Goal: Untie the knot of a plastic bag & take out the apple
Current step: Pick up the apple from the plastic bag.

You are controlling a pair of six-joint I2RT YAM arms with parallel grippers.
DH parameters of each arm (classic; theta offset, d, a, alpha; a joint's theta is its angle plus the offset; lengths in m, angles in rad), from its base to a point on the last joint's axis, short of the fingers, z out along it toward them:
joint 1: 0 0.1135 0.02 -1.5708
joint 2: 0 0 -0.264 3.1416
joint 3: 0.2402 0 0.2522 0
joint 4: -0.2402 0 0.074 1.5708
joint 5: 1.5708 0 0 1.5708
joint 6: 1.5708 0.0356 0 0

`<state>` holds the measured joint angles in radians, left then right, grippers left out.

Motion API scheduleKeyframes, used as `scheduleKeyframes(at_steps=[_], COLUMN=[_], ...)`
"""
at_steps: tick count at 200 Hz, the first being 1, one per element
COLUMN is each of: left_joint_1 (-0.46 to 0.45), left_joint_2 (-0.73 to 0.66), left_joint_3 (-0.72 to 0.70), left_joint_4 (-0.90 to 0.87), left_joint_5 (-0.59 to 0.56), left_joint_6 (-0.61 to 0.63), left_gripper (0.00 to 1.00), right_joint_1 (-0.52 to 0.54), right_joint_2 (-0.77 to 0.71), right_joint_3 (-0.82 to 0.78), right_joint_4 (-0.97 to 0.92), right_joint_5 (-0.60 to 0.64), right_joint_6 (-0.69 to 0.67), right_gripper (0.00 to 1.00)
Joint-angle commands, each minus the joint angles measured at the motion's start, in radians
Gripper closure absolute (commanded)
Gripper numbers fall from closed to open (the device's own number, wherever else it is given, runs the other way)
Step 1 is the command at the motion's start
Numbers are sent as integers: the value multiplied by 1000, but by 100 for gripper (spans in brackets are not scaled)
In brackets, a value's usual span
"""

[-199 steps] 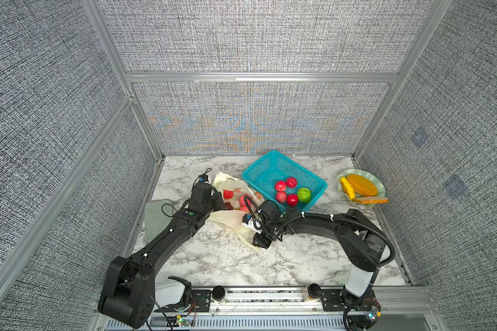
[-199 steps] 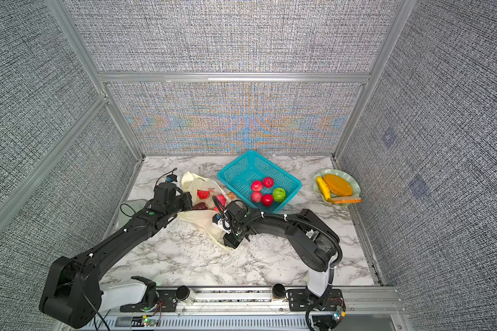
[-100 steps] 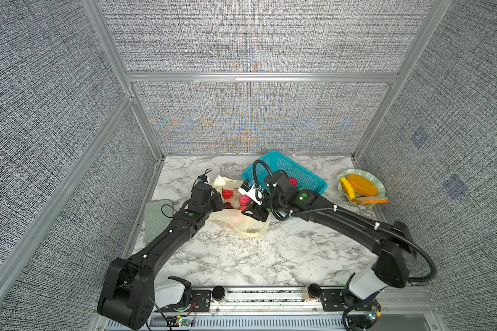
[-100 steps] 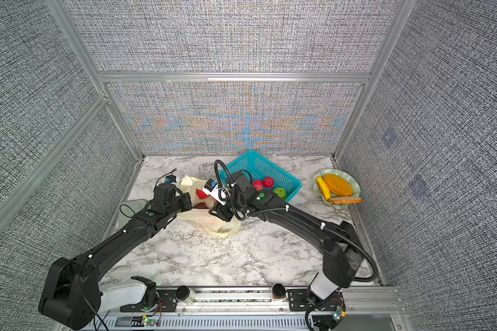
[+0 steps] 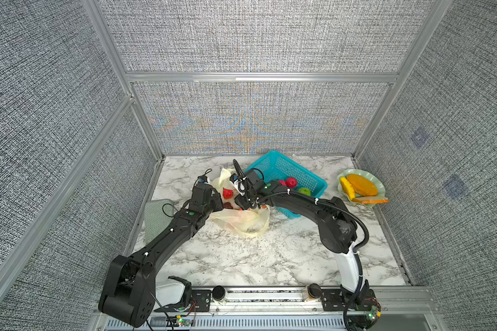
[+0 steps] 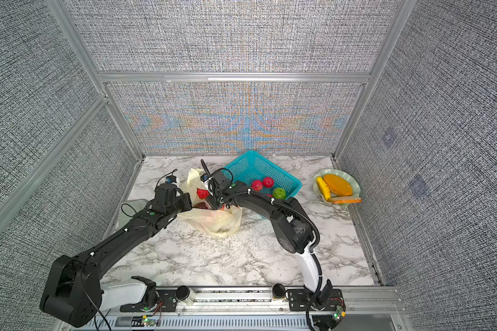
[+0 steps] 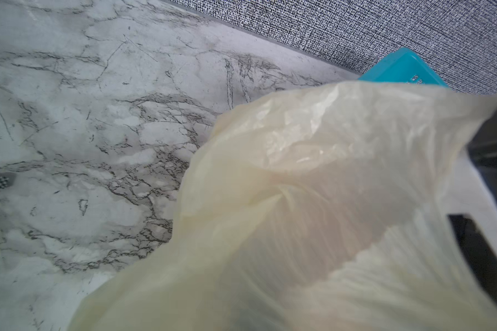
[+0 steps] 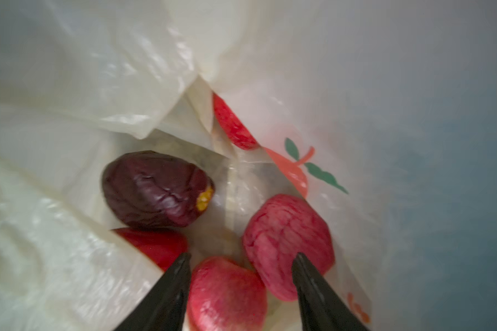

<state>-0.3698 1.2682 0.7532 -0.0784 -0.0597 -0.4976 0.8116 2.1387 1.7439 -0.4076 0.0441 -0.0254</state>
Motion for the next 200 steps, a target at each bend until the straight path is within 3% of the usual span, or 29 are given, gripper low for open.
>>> scheduleKeyframes(at_steps=[1,48,97,109,141,171,200], left_joint_1=[3,2,4,5,3,5,4], left_joint_2=[4,1,-9,-9,8,18,17], left_joint_3=[0,-1,-4,-6,-10,-10,-14], left_joint_4=[7,3,-3,0,8,10,6], left_joint_5=[-12,-15,-31,-32,-28,-32,-40], left_joint_6=[14,17,22,22,22,23,25], left_gripper=[100,100,100,100,100,100,100], right_joint_1=[-6,-17,-18,-20,-22,-22,-37], right_joint_2=[29,106,171,183,153,13,-163], right_joint_3=[35,85,136,147,128,33,-63], right_joint_4=[-15,-38,-87,-113,-111,-29,20], right_joint_5=[114,94,57,51,53,16,-162], right_joint_6=[46,63,74,77,78,59,34], right_gripper=[38,29,30,35,66,68,68])
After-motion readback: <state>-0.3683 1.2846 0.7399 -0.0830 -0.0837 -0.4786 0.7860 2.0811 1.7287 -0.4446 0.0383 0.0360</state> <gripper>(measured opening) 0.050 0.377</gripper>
